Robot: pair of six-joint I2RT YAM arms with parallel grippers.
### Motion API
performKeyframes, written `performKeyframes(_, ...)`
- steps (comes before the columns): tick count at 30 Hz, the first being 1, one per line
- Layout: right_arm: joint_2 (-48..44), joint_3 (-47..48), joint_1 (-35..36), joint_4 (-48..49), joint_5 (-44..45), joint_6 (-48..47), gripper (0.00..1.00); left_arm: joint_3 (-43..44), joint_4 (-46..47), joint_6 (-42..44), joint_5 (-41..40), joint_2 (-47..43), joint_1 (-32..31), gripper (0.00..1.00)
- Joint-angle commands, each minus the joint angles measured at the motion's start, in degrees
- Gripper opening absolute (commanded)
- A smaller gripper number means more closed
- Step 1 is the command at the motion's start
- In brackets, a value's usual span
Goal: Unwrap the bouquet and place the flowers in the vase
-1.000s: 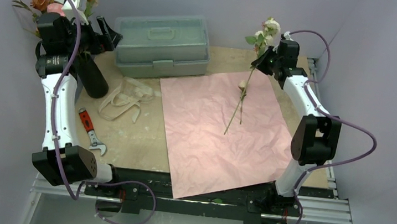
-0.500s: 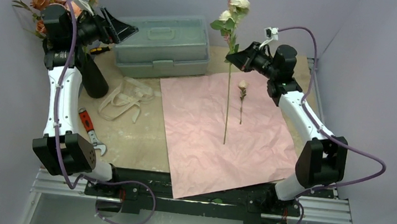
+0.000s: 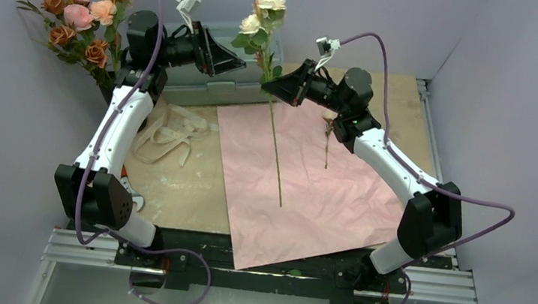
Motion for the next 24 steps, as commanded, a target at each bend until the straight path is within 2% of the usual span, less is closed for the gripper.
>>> performKeyframes(1,0.96,1.29,2.5,6.42,-0.76,2.97,0.0,-0.61,8.74,-2.97,-0.53,1.46,-4.38,0.88)
performKeyframes(7,2.24,1.94,4.65,8.13,-0.76,3.98,0.0,-2.5,19.14,-11.03,1.33,2.98,-6.62,0.71)
performKeyframes(10,2.41,1.61,5.39,8.49,-1.0,3.98,0.0,-2.63,21.6,-13.1,2.1,3.63,-6.73,0.58)
performKeyframes(16,2.38,0.92,5.82,8.56,-1.11,4.41,0.01,-2.33,21.87,-13.45,2.88,3.24,-6.58,0.11)
performKeyframes(17,2.31,0.87,5.81,8.37,-1.18,4.45,0.06,-1.92,20.74,-12.59,2.97,3.07,-6.51,0.05)
performKeyframes(18,2.23,0.79,5.8,8.22,-1.49,4.38,0.17,-1.51,18.52,-10.84,2.94,2.82,-6.36,0.0)
performKeyframes(21,1.76,0.77,5.67,7.19,-3.66,2.74,0.49,-0.07,14.16,-7.64,2.4,1.75,-4.59,0.0)
performKeyframes(24,0.52,1.18,5.43,3.2,-4.18,-1.51,0.66,1.15,11.9,-6.42,1.95,0.5,0.34,0.0)
